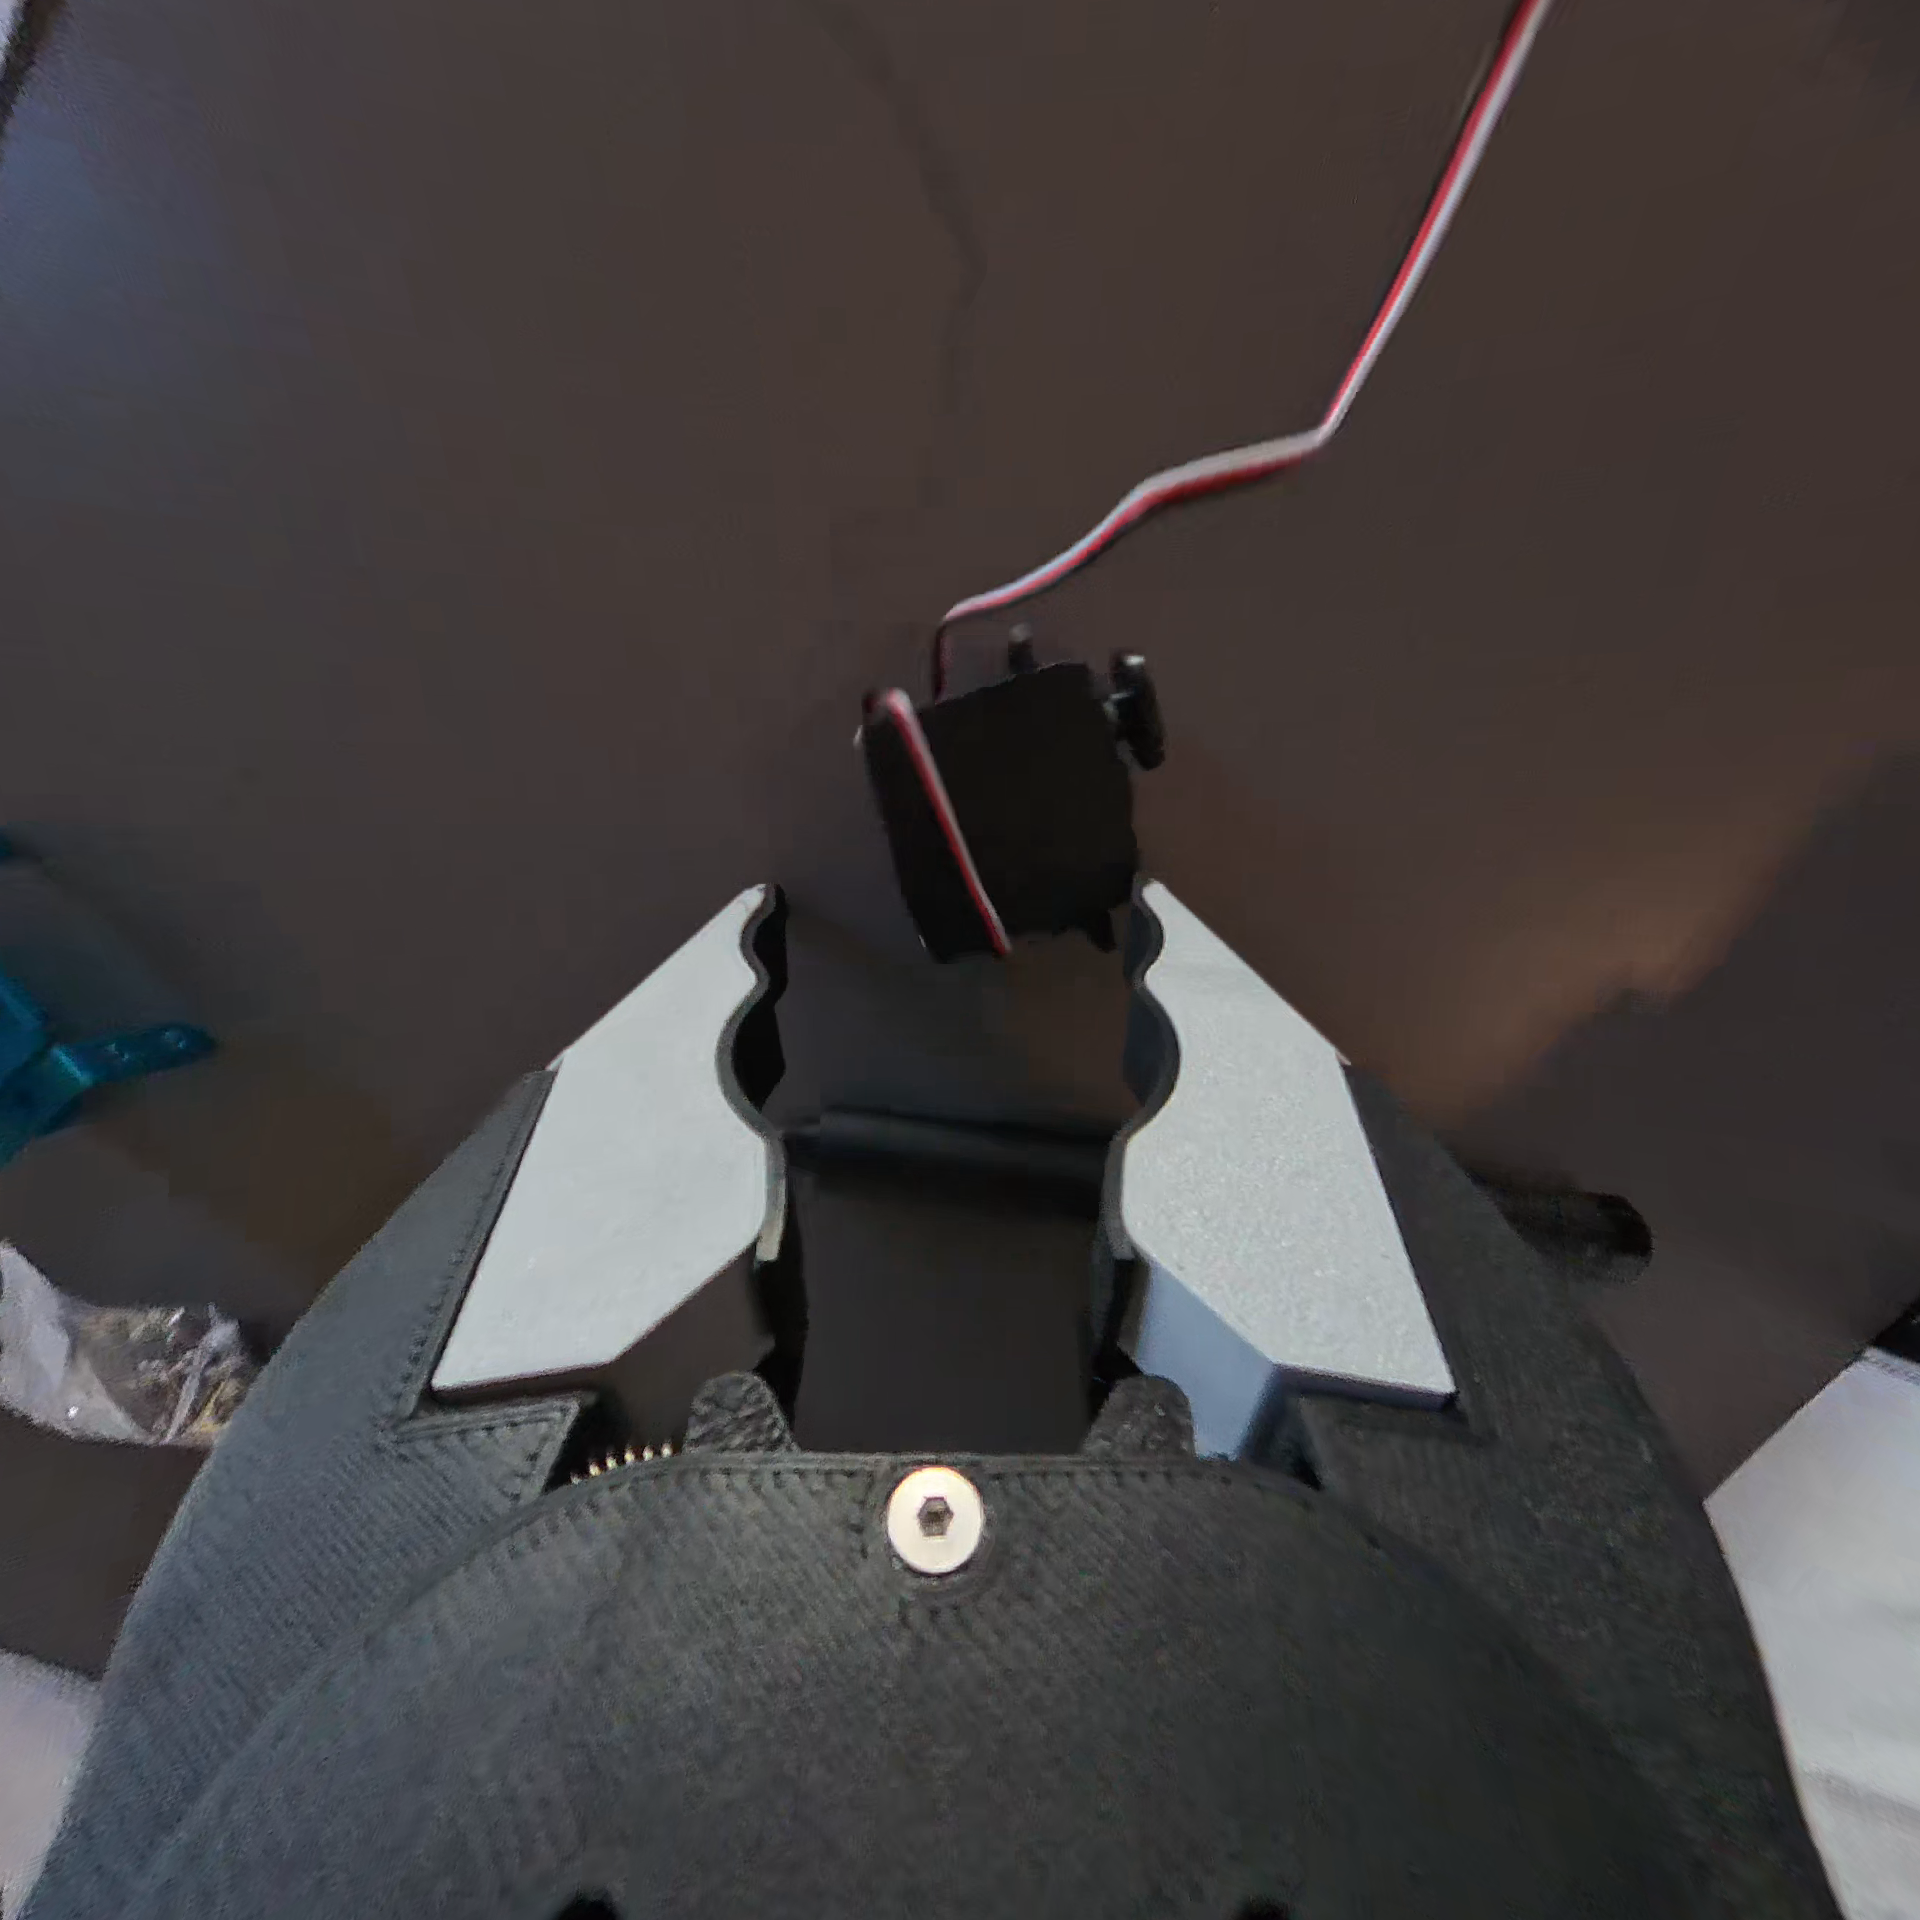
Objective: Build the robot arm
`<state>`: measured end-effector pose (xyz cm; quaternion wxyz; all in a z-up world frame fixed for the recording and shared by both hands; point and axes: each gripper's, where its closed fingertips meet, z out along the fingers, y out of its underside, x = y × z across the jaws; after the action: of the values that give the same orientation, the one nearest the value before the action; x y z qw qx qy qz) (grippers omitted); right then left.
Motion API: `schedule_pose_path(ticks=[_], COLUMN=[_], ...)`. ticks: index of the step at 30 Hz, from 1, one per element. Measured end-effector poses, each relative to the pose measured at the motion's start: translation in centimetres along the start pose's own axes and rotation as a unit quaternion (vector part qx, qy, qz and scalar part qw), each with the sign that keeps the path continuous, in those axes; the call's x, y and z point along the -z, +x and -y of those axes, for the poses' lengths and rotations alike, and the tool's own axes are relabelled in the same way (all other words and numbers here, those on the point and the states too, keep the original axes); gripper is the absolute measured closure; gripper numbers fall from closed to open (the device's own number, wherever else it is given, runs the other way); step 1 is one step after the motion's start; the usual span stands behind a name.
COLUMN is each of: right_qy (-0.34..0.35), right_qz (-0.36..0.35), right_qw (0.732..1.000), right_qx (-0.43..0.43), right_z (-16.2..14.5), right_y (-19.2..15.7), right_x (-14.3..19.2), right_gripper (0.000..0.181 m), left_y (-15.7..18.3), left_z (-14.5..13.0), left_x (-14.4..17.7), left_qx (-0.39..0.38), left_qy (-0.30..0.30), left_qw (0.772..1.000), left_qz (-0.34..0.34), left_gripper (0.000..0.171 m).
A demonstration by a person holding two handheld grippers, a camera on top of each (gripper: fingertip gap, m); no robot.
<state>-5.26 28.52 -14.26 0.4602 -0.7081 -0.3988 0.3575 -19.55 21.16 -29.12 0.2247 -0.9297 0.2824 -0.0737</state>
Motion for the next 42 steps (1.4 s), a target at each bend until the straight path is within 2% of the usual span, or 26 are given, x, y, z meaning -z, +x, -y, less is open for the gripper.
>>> schedule_pose_path(ticks=[3, 5, 8, 10, 15, 18, 22, 25, 26, 29, 31, 33, 35, 37, 40, 42], right_qy=[0.016, 0.015, 0.004, -0.001, -0.003, -0.006, -0.008, -0.003, -0.001, 0.002, 0.000, -0.002, -0.003, 0.000, 0.002, -0.005], right_qz=[0.009, 0.013, 0.022, 0.024, 0.034, 0.036, 0.037, 0.041, 0.042, 0.044, 0.045, 0.046, 0.048, 0.051, 0.046, 0.029], right_qw=[1.000, 1.000, 1.000, 1.000, 0.999, 0.999, 0.999, 0.999, 0.999, 0.999, 0.999, 0.999, 0.999, 0.999, 0.999, 1.000], right_qx=[-0.003, -0.002, 0.001, 0.006, 0.012, 0.016, 0.016, 0.012, 0.011, 0.008, 0.006, 0.005, 0.005, 0.002, -0.002, -0.001], right_z=[0.7, 0.7, 0.4, 0.3, 0.8, 1.0, 0.8, 0.8, 0.9, 1.0, 0.9, 0.8, 0.8, 1.0, 1.5, 1.3], right_y=[0.0, 0.0, -0.2, -0.3, -0.7, -0.7, -0.6, -0.8, -0.8, -0.7, -0.7, -0.7, -0.7, -0.7, -0.2, 0.7], right_x=[0.8, 1.0, 0.8, 0.7, 0.7, 0.9, 0.9, 1.0, 1.0, 1.1, 1.0, 0.9, 0.9, 1.0, 1.2, 1.5], right_gripper=[0.181, 0.181, 0.181, 0.181, 0.181, 0.181, 0.181, 0.181, 0.181, 0.181, 0.181, 0.181, 0.181, 0.181, 0.181, 0.181], left_y=[-1.5, -1.8, 0.4, 2.4, 3.5, 3.7, 3.1, 2.9, 2.8, 1.8, 1.1, 0.4, 0.4, 0.2, 0.2, 0.5], left_z=[-0.5, -0.4, 1.5, 3.0, 3.3, 3.2, 3.2, 3.4, 3.7, 4.3, 3.7, 2.9, 2.8, 2.6, 2.7, 2.9], left_x=[0.9, 1.7, 2.8, 3.0, 0.8, 0.3, 0.3, 0.7, 1.1, 1.8, 1.3, 0.5, 0.0, -0.4, -0.5, -0.2], left_qx=[0.003, -0.014, -0.089, -0.148, -0.278, -0.266, -0.249, -0.238, -0.237, -0.239, -0.242, -0.223, -0.200, -0.185, -0.150, -0.101], left_qy=[0.019, 0.035, 0.094, 0.129, 0.098, 0.096, 0.093, 0.098, 0.108, 0.133, 0.111, 0.085, 0.087, 0.084, 0.076, 0.070], left_qw=[1.000, 0.999, 0.991, 0.980, 0.945, 0.950, 0.956, 0.959, 0.959, 0.952, 0.954, 0.964, 0.971, 0.977, 0.986, 0.992], left_qz=[0.018, 0.028, 0.018, 0.028, 0.142, 0.136, 0.126, 0.115, 0.116, 0.140, 0.136, 0.120, 0.096, 0.071, 0.019, -0.043], left_gripper=[0.124, 0.126, 0.121, 0.125, 0.152, 0.164, 0.171, 0.170, 0.164, 0.126, 0.103, 0.093, 0.098, 0.120, 0.120, 0.120])
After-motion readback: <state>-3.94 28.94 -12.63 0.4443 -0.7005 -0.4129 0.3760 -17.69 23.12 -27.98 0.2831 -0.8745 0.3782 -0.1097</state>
